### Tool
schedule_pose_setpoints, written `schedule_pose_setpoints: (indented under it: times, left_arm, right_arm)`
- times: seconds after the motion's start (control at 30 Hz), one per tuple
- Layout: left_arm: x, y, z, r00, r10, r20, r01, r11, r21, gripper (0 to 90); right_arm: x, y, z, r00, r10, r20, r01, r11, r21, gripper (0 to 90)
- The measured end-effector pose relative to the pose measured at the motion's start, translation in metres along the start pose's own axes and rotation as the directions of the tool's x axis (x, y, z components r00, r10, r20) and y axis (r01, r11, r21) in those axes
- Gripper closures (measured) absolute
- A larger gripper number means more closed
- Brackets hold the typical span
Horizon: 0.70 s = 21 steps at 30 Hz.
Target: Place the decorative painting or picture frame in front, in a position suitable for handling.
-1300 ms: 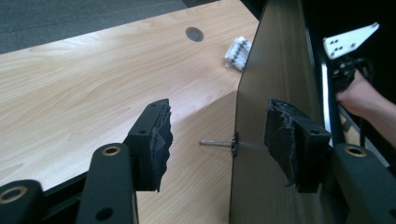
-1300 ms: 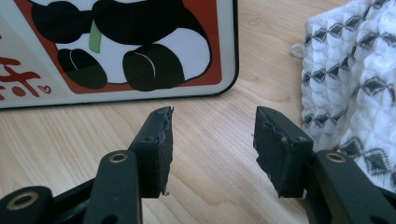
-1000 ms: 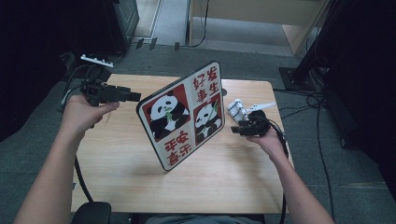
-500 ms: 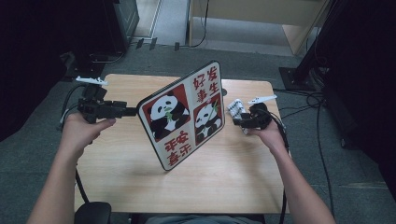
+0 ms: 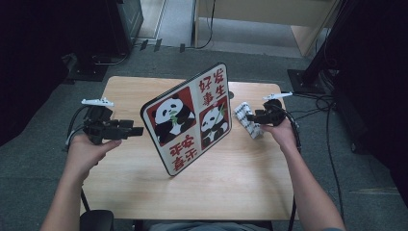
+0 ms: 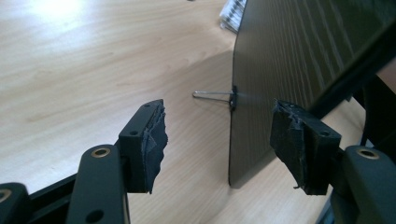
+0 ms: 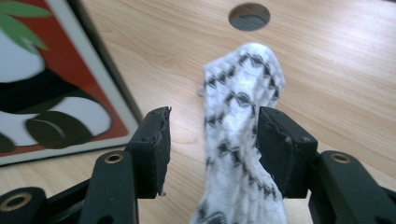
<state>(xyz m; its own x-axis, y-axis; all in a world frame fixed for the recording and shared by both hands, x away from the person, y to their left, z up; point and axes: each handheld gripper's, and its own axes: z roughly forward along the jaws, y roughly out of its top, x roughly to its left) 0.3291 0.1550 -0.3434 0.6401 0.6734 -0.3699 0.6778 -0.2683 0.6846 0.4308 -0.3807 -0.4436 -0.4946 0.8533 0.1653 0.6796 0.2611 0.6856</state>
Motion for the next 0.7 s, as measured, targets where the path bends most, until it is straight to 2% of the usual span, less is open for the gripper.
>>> schedule_pose_setpoints:
  times: [0.27, 0.33, 0.37, 0.4, 0.43, 0.63, 0.7]
  left_arm:
    - [-0.008, -0.015, 0.0, 1.0, -0.008, 0.003, 0.009, 0.9999, -0.009, 35.5]
    - [-0.01, -0.017, 0.0, 0.9999, -0.009, 0.004, 0.009, 0.9999, -0.012, 35.5]
    - [-0.011, -0.018, 0.0, 0.9999, -0.014, 0.004, 0.014, 0.9998, -0.014, 35.5]
    - [-0.012, -0.019, 0.0, 0.9998, -0.017, 0.002, 0.017, 0.9997, -0.019, 35.5]
    - [-0.013, -0.02, 0.0, 0.9998, -0.018, 0.004, 0.018, 0.9996, -0.02, 36.2]
    - [-0.017, -0.027, 0.004, 0.9995, -0.031, -0.003, 0.031, 0.9992, -0.025, 40.1]
    - [-0.017, -0.027, 0.004, 0.9993, -0.036, 0.012, 0.037, 0.999, -0.026, 42.5]
  right_arm:
    - [-0.009, -0.01, 0.028, 0.9991, 0.018, 0.039, -0.019, 0.999, 0.046, 49.7]
    - [-0.01, -0.011, 0.034, 0.9985, 0.011, 0.053, -0.014, 0.998, 0.055, 53.3]
    - [-0.012, -0.013, 0.039, 0.9981, 0.015, 0.059, -0.019, 0.998, 0.062, 57.9]
    - [-0.012, -0.013, 0.039, 0.9981, 0.015, 0.059, -0.019, 0.998, 0.062, 57.9]
    - [-0.014, -0.015, 0.043, 0.9976, 0.026, 0.065, -0.031, 0.997, 0.068, 62.4]
    - [-0.019, -0.018, 0.05, 0.997, 0.054, 0.055, -0.059, 0.995, 0.085, 69.7]
    - [-0.021, -0.019, 0.051, 0.9969, 0.057, 0.054, -0.061, 0.995, 0.084, 72.4]
